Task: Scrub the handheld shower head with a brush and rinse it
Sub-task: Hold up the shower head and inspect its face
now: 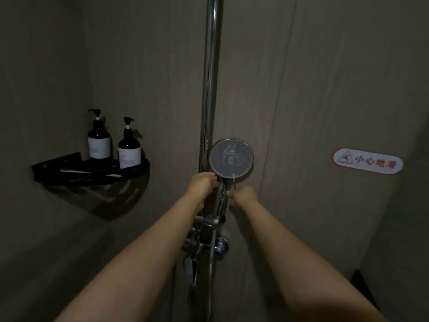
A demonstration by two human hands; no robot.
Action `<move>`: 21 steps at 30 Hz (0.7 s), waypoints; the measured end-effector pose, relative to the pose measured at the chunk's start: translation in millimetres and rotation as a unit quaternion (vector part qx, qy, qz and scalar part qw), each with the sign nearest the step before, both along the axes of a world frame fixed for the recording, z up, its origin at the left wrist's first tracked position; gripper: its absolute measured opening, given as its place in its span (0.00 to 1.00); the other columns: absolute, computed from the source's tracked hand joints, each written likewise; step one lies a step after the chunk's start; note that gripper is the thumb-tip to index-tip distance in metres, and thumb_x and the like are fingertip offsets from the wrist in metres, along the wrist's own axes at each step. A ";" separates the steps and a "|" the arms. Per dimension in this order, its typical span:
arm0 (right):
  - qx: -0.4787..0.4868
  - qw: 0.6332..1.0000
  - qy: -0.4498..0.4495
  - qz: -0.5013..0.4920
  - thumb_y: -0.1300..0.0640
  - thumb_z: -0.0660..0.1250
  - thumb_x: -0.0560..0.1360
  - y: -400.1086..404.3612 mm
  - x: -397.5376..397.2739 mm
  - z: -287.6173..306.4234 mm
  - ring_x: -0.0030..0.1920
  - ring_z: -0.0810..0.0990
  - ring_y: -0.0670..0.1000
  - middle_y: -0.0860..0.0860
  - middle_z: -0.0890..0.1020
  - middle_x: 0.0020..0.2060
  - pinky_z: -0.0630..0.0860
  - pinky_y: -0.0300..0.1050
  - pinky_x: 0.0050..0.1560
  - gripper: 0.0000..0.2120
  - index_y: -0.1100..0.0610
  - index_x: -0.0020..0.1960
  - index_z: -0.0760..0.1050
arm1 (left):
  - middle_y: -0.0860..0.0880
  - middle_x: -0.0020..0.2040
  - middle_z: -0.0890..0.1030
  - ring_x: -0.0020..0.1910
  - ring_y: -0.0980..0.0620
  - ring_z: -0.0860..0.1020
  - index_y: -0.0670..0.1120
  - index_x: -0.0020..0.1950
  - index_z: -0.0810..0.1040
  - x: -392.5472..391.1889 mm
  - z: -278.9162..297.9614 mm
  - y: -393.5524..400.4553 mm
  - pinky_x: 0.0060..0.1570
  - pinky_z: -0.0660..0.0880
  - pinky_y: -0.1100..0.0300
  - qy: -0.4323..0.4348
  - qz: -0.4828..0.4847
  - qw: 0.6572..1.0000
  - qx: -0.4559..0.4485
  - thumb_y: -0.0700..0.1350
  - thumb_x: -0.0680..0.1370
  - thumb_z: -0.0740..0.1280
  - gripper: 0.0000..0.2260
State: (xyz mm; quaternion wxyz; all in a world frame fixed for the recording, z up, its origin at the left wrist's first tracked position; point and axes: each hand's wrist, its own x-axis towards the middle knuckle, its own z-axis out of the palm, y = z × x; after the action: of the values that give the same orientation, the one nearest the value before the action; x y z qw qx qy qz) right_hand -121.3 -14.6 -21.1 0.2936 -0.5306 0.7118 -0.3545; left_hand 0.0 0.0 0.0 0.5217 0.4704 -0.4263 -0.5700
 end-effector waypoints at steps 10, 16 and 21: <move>-0.022 0.987 -0.107 0.122 0.64 0.64 0.75 -34.7 6.6 -37.0 0.49 0.76 0.53 0.56 0.78 0.46 0.68 0.42 0.48 0.12 0.64 0.58 0.75 | 0.44 0.66 0.75 0.67 0.48 0.71 0.40 0.67 0.70 -13.3 -15.9 -14.7 0.68 0.62 0.53 0.000 0.025 0.999 0.028 0.39 0.78 0.60 0.17; -0.065 0.982 -0.137 0.109 0.62 0.64 0.75 -39.0 8.3 -43.6 0.45 0.77 0.53 0.58 0.80 0.44 0.69 0.41 0.44 0.06 0.61 0.51 0.77 | 0.44 0.66 0.74 0.67 0.48 0.71 0.40 0.68 0.69 -17.6 -13.8 -10.7 0.69 0.62 0.53 -0.048 0.015 0.998 0.031 0.38 0.78 0.60 0.17; -0.119 0.975 -0.162 0.098 0.63 0.64 0.75 -37.1 4.7 -35.4 0.49 0.79 0.55 0.59 0.82 0.48 0.72 0.43 0.49 0.09 0.63 0.54 0.77 | 0.44 0.66 0.74 0.67 0.48 0.71 0.42 0.67 0.70 -19.0 -12.7 -8.2 0.69 0.62 0.53 -0.059 0.013 0.998 0.025 0.38 0.78 0.61 0.17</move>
State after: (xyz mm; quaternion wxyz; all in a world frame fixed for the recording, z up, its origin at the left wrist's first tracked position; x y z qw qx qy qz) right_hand -116.6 -51.6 -56.5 0.3729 -0.5644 0.5525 -0.4870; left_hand -19.0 -8.2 -12.7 0.4914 0.5217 -0.4358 -0.5444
